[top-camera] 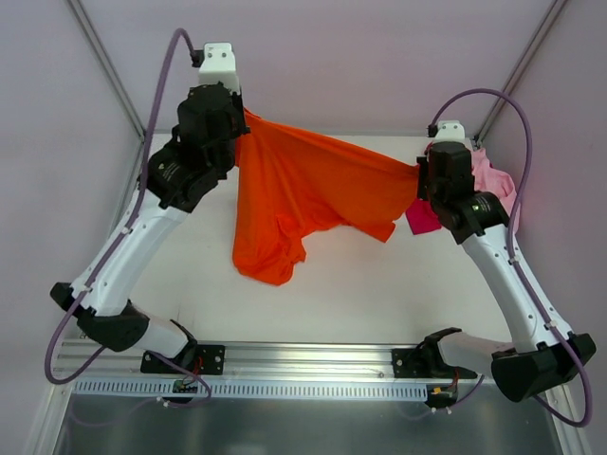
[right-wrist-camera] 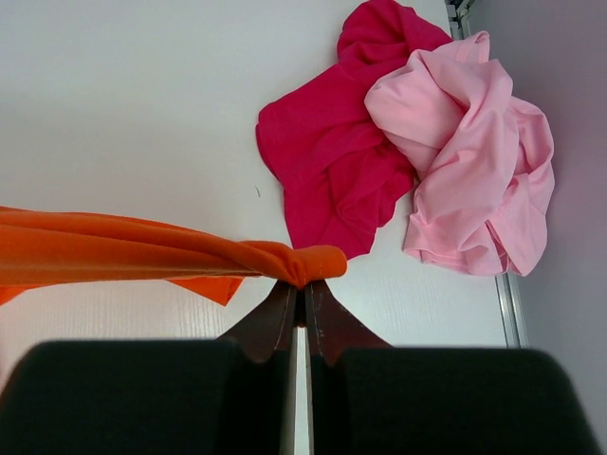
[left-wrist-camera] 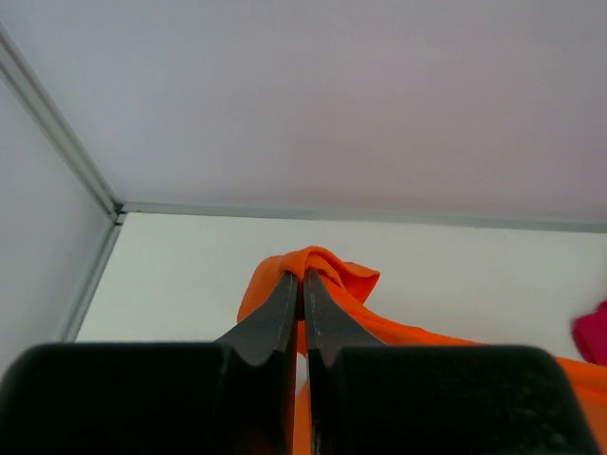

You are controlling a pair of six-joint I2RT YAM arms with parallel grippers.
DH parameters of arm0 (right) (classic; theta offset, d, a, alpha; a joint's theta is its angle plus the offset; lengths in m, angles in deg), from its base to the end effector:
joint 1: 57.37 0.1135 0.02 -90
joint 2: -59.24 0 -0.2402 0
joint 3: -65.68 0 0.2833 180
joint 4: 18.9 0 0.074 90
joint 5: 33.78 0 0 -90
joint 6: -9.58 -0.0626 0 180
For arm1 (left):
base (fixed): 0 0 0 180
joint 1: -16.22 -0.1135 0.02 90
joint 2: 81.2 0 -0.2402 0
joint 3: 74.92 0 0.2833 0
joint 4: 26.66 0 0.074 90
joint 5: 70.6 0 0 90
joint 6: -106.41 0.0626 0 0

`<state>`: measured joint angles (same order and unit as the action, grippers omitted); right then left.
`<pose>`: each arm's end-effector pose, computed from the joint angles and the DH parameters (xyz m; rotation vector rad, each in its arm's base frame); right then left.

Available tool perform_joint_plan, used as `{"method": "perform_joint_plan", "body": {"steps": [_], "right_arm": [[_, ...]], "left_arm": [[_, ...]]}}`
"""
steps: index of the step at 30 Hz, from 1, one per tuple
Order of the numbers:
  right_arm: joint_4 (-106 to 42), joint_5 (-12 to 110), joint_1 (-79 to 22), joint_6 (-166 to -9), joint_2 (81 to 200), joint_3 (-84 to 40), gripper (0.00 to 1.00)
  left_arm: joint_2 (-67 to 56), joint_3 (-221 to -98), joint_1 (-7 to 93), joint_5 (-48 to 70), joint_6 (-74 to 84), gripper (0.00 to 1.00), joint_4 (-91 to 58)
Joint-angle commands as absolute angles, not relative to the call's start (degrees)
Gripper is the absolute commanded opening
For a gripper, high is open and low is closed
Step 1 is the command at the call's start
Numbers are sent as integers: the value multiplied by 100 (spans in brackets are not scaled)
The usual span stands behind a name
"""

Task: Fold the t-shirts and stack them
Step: Flatten out the tshirt

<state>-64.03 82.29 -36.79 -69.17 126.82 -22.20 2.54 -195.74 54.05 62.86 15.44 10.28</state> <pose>0.3020 0.0840 0.3791 -0.2576 1.9570 -0.3491 0.2944 -0.1741 0.5234 -0.0917 1.5667 0.0626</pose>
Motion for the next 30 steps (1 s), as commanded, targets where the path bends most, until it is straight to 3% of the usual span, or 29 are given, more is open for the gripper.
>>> {"method": "perform_joint_plan", "body": {"steps": [1,7,10,16,30], "right_arm": [[-6408,8532,-3689,-6820,12525,-2652,1],[-6583,8093,-3671,-6759,12358,-3503,1],[-6979,7855,-3628,-6741,12507,-4303,1],[-7383,7460,-3478,-6706,12192,-4752,1],[-8992,6782,-3399,-7479,10496,-3892,1]], "left_arm": [[-596,-19903,5533,5660,1087,0,1150],[-1457,-19860,6244,5666,1254,0,1238],[-1835,-19702,6307,5772,1158,0,1405],[-2433,-19438,6316,5931,1000,0,1992],[-2619,-20412,6316,4059,982,0,2574]]}}
